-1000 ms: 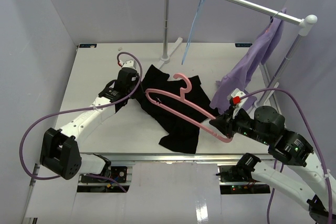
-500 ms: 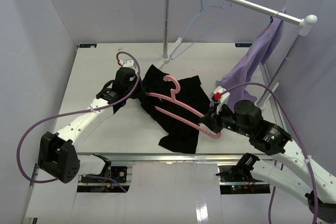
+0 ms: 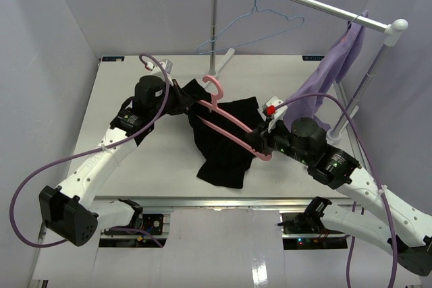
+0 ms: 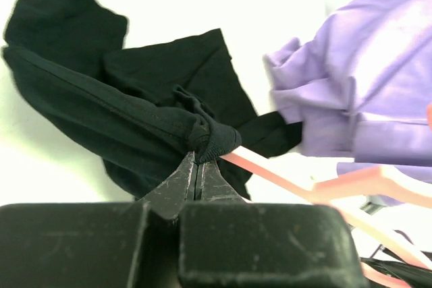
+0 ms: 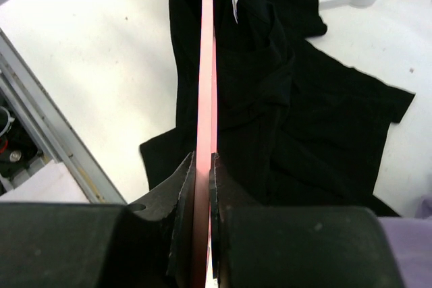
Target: Place the t-shirt on the hanger
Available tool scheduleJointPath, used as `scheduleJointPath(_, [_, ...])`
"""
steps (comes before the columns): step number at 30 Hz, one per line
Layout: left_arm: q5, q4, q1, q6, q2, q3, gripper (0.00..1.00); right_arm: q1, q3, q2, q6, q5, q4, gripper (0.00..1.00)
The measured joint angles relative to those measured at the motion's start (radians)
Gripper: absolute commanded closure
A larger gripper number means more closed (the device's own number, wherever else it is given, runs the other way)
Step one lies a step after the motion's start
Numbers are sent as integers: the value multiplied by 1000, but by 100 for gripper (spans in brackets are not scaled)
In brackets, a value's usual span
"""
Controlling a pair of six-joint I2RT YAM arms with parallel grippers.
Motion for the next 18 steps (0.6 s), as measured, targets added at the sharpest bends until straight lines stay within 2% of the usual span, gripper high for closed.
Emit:
scheduleJointPath(7, [34,6,5,-23,-2,17,100,5,-5,49,-16,1,99,92])
scheduleJointPath(18, [158,57,5,-68,-45,17,100,10,-174,49,16,-1,395,92])
